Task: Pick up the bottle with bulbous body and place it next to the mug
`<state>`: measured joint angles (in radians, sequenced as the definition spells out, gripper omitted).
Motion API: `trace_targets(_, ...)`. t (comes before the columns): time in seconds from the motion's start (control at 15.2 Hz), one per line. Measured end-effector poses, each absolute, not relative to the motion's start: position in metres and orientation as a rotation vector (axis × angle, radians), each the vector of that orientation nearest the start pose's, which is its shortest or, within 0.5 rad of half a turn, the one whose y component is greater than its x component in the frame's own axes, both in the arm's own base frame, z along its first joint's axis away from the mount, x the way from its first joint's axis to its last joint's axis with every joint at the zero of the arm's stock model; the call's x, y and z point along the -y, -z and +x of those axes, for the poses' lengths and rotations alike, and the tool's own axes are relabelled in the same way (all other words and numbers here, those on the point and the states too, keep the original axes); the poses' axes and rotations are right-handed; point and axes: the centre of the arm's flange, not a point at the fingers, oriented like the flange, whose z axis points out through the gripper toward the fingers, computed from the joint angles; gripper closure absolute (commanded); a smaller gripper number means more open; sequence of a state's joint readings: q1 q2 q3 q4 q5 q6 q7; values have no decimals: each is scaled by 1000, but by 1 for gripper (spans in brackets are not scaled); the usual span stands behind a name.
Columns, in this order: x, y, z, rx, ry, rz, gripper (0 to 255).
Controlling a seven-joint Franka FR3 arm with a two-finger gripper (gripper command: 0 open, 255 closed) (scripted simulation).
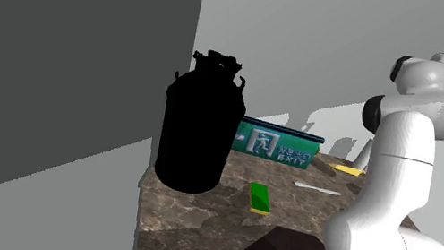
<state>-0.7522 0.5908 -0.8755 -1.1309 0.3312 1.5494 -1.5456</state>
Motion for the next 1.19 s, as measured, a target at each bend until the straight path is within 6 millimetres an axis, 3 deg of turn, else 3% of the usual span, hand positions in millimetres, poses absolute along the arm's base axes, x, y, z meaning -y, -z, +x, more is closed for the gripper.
trace_targets(1.19, 665, -452, 164, 35, -175, -3150, 255)
